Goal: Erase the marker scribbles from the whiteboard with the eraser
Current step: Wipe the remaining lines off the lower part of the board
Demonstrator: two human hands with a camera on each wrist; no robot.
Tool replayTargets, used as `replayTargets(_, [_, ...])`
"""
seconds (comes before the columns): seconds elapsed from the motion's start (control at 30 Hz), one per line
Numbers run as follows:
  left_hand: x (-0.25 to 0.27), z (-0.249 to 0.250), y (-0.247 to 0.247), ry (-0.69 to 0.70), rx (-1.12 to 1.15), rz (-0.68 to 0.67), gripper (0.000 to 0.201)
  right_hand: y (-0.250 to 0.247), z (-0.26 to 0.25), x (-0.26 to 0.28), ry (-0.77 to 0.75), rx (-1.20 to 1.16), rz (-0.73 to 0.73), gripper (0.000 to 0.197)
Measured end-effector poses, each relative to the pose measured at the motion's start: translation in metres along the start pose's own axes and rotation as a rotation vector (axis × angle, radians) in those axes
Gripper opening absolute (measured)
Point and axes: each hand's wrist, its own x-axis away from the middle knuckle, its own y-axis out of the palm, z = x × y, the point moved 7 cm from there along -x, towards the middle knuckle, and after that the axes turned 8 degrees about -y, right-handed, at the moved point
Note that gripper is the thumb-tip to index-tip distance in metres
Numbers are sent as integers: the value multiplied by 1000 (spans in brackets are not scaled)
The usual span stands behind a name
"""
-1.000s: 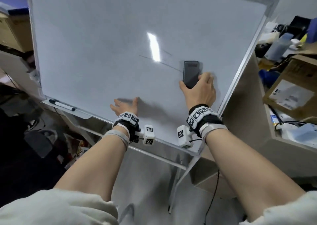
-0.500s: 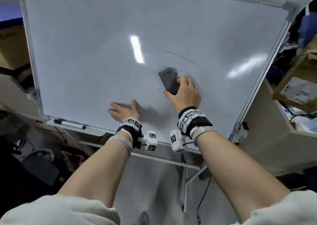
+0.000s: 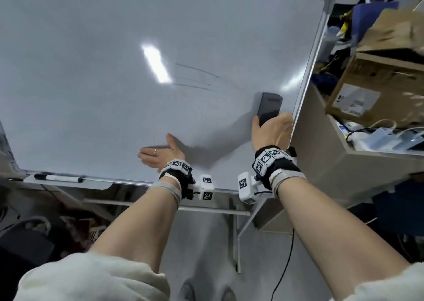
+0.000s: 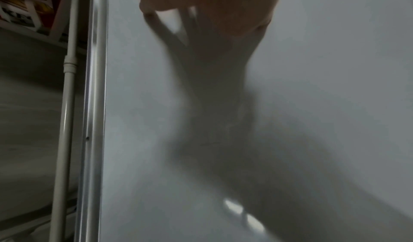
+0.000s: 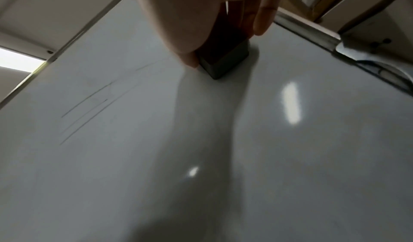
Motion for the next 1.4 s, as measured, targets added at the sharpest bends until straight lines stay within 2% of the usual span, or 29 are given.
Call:
replayTargets(0.13, [-19,-3,-11,7,22,29,92,8,-21,6,-66,-55,24,62])
replayTargets(0.27, [-40,12,-28,25,45,72,92,15,-78,-2,-208,-86,22,63])
replayTargets(0.4, [-77,39,-42,55,52,50,98,29,-136,-3,-325,-65,15,63])
replayTargets(0.6, [-134,52,-68,60,19,38,97,72,-217,40,-615,0,-58,55])
replayTargets(0.73, [-139,50,-66,34,0,33,99,91,-235,59,-787,84,-57,53])
replayTargets(0.87, [-122,53,-61,22,6,63,98,77,-223,48,-767,105,18,50])
replayTargets(1.07, [-120,50,-54,27,-2,70,98,35,-178,-7,-362,-29,218,51])
replayTargets(1.17, [-123,51,-56,25,9,77,98,38,-187,-11,-346,-51,241,53])
replayTargets(1.23, [-128,49,-58,24,7,82,98,49,-207,2,-477,-56,194,54])
replayTargets(1.33, [-134,48,-60,26,25,89,98,76,-241,33,-812,39,64,55])
replayTargets(1.4, [-135,50,-59,30,33,89,98,81,-251,40,-906,76,36,54])
